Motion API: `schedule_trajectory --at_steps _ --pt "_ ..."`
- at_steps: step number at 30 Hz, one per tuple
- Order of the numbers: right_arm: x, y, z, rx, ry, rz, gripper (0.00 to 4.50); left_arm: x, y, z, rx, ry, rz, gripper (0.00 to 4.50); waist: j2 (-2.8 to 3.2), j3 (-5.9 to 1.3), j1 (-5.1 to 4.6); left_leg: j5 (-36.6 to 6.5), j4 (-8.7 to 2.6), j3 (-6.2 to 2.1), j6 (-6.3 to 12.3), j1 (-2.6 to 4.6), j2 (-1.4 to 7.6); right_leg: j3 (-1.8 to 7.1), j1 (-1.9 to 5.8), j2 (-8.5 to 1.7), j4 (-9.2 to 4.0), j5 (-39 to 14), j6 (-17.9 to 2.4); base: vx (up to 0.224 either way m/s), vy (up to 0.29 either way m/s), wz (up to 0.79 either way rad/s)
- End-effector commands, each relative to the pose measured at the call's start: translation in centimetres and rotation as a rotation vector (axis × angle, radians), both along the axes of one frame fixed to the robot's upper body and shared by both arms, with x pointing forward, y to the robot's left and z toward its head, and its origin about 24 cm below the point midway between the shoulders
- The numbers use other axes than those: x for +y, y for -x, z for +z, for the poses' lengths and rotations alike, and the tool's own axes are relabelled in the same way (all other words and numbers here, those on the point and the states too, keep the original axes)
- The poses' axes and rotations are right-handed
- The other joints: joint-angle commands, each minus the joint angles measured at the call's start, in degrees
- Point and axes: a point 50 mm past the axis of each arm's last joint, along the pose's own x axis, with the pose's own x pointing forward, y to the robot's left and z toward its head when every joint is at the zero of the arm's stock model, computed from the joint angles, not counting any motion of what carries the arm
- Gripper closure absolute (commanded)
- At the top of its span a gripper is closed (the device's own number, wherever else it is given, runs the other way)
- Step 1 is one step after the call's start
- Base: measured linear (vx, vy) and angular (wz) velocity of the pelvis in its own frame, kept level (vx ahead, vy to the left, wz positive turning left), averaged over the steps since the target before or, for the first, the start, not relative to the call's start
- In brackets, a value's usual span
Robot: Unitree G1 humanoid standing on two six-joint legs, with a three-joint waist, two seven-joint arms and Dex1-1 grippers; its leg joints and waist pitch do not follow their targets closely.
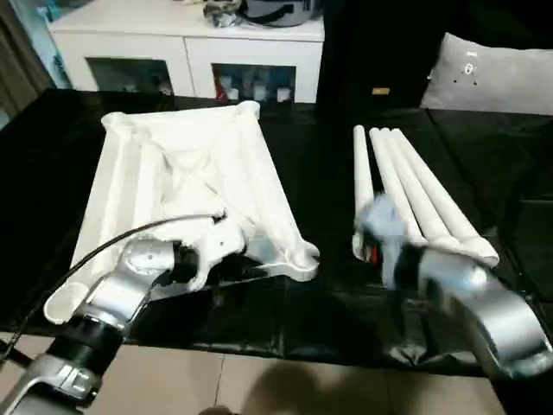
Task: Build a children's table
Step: Move table base, then pick table leg
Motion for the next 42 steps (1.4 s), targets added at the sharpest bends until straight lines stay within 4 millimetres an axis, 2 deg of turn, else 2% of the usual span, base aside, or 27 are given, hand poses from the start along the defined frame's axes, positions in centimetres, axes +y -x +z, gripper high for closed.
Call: schedule_trajectory --at_steps 1,2,3,4,5,6,7,9,10,14,18,22,28,29,33,42 --pt "-0.2 -1.2 0.4 -0.055 0.029 -0.109 0.0 0.3 -0.1 0.8 -0.019 0.012 0.021 3.51 -0.12 -3.2 -0.25 -5.78 -4.24 -1.11 -0.16 0.97 4.15 2.21 1.09 -4.67 -3.96 5.76 -13.53 0.0 0.0 0.0" --pt "-0.2 -2.8 0.5 -0.037 0.054 -0.251 0.0 0.5 -0.1 1.3 -0.021 0.037 0.039 3.49 0.15 -3.23 -0.47 -4.68 -4.18 -1.03 -0.39 0.86 3.8 2.15 1.02 -4.58 -3.87 6.62 -13.67 0.0 0.0 0.0" --pt "-0.2 -2.8 0.5 -0.037 0.054 -0.251 0.0 0.5 -0.1 1.3 -0.021 0.037 0.039 3.42 0.01 -3.28 -0.69 -4.57 -4.15 -1.05 -0.74 0.89 3.65 2.11 1.12 -4.49 -3.81 6.67 -13.93 0.0 0.0 0.0" --pt "-0.2 -3.4 0.4 -0.013 0.06 -0.299 0.0 0.5 -0.1 1.6 -0.022 0.05 0.048 3.29 0.06 -3.37 -0.53 -4.48 -4.04 -1.0 -0.92 0.91 3.77 2.17 1.26 -4.57 -3.84 7.04 -13.7 0.0 0.0 0.0" --pt "-0.2 -4.2 0.4 0.018 0.072 -0.35 0.0 0.6 0.1 2.0 -0.02 0.065 0.053 3.17 0.31 -3.41 -0.82 -4.2 -4.03 -1.01 -1.2 0.92 3.63 2.12 1.19 -4.38 -3.61 7.8 -14.06 0.0 0.0 0.0" --pt "-0.1 -5.1 0.3 0.081 0.078 -0.404 0.0 0.6 0.3 2.3 -0.015 0.073 0.061 3.17 0.29 -3.51 -0.97 -3.62 -3.99 -1.05 -1.3 0.86 3.52 2.11 1.28 -4.33 -3.52 8.46 -14.23 0.0 0.0 0.0" --pt "-0.1 -5.6 0.2 0.121 0.087 -0.44 0.0 0.6 0.4 2.5 -0.012 0.073 0.066 3.11 0.26 -3.83 -1.17 -1.65 -3.72 -1.09 -1.38 0.67 3.41 2.05 1.45 -4.27 -3.24 10.63 -14.49 0.0 0.0 0.0" --pt "-0.1 -6.5 0.1 0.178 0.111 -0.484 0.0 0.6 0.7 2.8 -0.009 0.06 0.078 3.06 0.43 -3.72 -1.21 0.2 -3.58 -0.94 -1.33 0.51 3.44 1.94 1.3 -3.95 -3.09 13.58 -14.36 0.0 0.0 0.0" --pt "-0.3 -7.3 0.2 0.188 0.131 -0.515 0.0 0.7 0.8 2.9 -0.014 0.04 0.089 3.06 0.47 -3.77 -1.21 -0.27 -3.55 -0.91 -1.54 0.53 3.46 1.9 1.35 -3.99 -2.98 14.31 -14.22 0.0 0.0 0.0" --pt "-1.4 -8.9 -0.1 0.228 0.172 -0.632 0.0 0.1 1.1 3.8 -0.024 0.061 0.093 3.06 0.11 -3.69 -0.98 -0.72 -3.63 -0.69 -2.14 0.45 3.5 1.88 1.54 -3.93 -3.06 14.64 -13.74 0.0 0.0 0.0" --pt "-1.5 -9.3 -0.4 0.262 0.168 -0.649 0.0 -0.2 1.1 4.1 -0.027 0.069 0.09 3.06 0.06 -3.72 -1.04 -0.83 -3.53 -0.61 -2.04 0.29 3.38 1.89 1.69 -4.04 -3.02 14.61 -13.86 0.0 0.0 0.0" --pt "-1.4 -9.7 -1.4 0.372 0.169 -0.662 0.0 -0.7 1.3 4.4 -0.018 0.064 0.089 3.06 0.16 -3.67 -1.24 -1.86 -3.57 -0.65 -2.06 0.3 3.47 1.84 1.67 -4.06 -3.11 13.29 -14.31 0.0 0.0 0.0" --pt "-1.1 -10.1 -2.0 0.487 0.069 -0.657 0.0 -0.9 1.4 4.6 -0.012 0.061 0.09 3.06 0.33 -3.79 -1.27 -1.4 -3.43 -0.57 -1.43 0.33 3.51 1.76 1.62 -3.98 -2.95 14.44 -15.16 0.0 0.0 0.0" --pt "-1.0 -10.1 -2.0 0.501 0.048 -0.654 0.19 -0.9 1.4 4.6 -0.012 0.06 0.089 3.04 0.34 -3.86 -1.22 -0.98 -3.36 -0.56 -1.22 0.35 3.49 1.71 1.63 -3.97 -2.89 15.04 -15.25 0.0 0.0 0.0" --pt "-1.1 -10.3 -2.3 0.538 -0.014 -0.652 0.47 -1.1 1.5 4.7 -0.007 0.058 0.08 3.02 0.16 -3.86 -1.2 -1.29 -3.34 -0.48 -0.82 0.32 3.56 1.68 1.6 -4.05 -2.93 14.67 -15.77 0.0 0.0 0.0" --pt "-1.6 -10.0 -3.6 0.623 0.007 -0.647 1.27 -1.4 1.5 4.8 0.01 0.062 0.075 3.02 0.04 -3.82 -1.1 -0.84 -3.23 -0.37 0.56 0.19 3.63 1.55 1.53 -4.15 -2.92 13.05 -16.81 0.0 0.0 0.0"
